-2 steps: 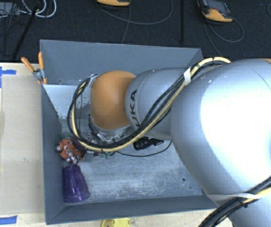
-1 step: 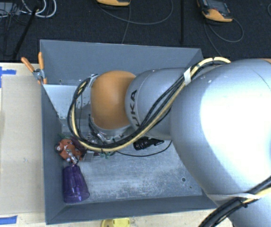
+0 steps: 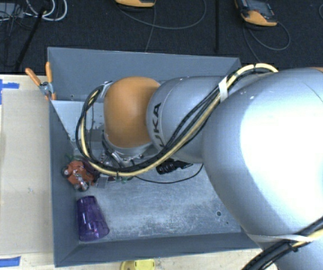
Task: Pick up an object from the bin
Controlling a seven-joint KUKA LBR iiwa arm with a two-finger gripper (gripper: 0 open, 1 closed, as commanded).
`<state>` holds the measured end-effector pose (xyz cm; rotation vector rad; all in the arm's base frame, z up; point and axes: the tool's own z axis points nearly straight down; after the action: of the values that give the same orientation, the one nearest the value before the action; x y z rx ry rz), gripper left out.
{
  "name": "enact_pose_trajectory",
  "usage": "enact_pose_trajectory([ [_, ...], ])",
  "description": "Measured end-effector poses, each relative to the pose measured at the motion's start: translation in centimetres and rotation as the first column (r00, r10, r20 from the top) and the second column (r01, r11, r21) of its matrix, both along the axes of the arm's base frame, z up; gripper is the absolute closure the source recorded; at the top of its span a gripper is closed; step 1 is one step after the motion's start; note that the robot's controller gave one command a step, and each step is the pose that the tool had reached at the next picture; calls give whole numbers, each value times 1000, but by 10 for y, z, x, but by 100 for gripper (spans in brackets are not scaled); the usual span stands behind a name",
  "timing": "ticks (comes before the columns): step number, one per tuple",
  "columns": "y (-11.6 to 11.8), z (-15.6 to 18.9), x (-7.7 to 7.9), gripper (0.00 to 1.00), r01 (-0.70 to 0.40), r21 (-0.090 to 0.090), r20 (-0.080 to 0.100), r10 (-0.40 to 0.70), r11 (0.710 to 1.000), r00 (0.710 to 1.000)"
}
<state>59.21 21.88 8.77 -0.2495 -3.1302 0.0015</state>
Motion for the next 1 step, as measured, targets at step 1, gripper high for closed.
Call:
enact_pose_trajectory([
  [1, 3, 14, 1, 100, 10, 1, 2, -10, 1000, 1000],
])
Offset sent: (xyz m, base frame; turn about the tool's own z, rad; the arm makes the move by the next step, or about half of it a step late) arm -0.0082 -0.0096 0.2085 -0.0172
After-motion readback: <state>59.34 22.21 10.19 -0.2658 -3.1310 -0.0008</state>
